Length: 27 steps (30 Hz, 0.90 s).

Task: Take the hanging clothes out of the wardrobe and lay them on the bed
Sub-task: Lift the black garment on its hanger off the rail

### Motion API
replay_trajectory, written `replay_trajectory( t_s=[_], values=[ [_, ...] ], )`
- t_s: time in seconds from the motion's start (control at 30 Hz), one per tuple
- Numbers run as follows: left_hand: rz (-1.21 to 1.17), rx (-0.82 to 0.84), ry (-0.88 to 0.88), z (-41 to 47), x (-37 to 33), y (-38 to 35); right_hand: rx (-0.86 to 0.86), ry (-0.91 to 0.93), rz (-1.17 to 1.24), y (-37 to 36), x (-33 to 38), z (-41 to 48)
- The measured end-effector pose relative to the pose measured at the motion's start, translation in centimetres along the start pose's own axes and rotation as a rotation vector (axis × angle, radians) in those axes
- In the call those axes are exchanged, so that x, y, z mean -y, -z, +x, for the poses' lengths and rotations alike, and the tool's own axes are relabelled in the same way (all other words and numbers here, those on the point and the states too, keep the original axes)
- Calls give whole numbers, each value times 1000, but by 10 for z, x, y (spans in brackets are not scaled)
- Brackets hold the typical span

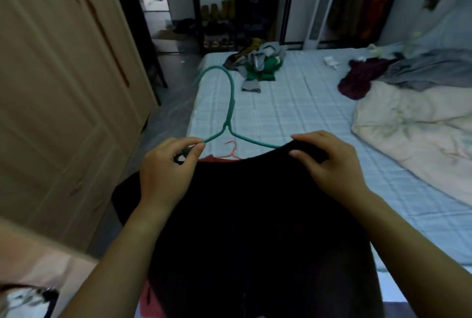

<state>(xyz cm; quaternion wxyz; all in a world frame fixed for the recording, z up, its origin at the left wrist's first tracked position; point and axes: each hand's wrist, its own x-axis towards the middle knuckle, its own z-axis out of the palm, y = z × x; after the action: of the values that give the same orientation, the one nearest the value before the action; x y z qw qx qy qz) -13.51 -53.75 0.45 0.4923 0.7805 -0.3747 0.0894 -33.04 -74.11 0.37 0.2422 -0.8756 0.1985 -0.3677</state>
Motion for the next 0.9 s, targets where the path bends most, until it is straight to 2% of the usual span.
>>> replay_trajectory(
  t_s=[0.13, 0.2, 0.27, 0.37, 0.43, 0.53, 0.63, 0.73, 0.9],
  values=[
    [35, 169, 101, 58, 55, -53, 102, -90, -73, -53, -56, 42],
    [125, 248, 111, 81, 89, -78, 189, -152, -139, -81, -82, 59],
    [271, 371, 86, 92, 121, -103, 310, -250, -251, -107, -107, 70],
    [577, 602, 90, 81, 152, -131, 590, -445, -472, -138, -130, 64],
    [664, 707, 173, 60, 157, -138, 731, -456, -545, -155, -131, 47],
    [672, 782, 287, 21, 153, -132, 796, -383, -522, -168, -119, 21],
    [637, 725, 393, -22, 141, -110, 842, -285, -440, -173, -102, 2],
    [617, 545, 460, -65, 120, -85, 894, -152, -313, -180, -79, -18],
    [801, 350, 661, -129, 83, -36, 994, 155, -134, -201, -36, -40]
  ],
)
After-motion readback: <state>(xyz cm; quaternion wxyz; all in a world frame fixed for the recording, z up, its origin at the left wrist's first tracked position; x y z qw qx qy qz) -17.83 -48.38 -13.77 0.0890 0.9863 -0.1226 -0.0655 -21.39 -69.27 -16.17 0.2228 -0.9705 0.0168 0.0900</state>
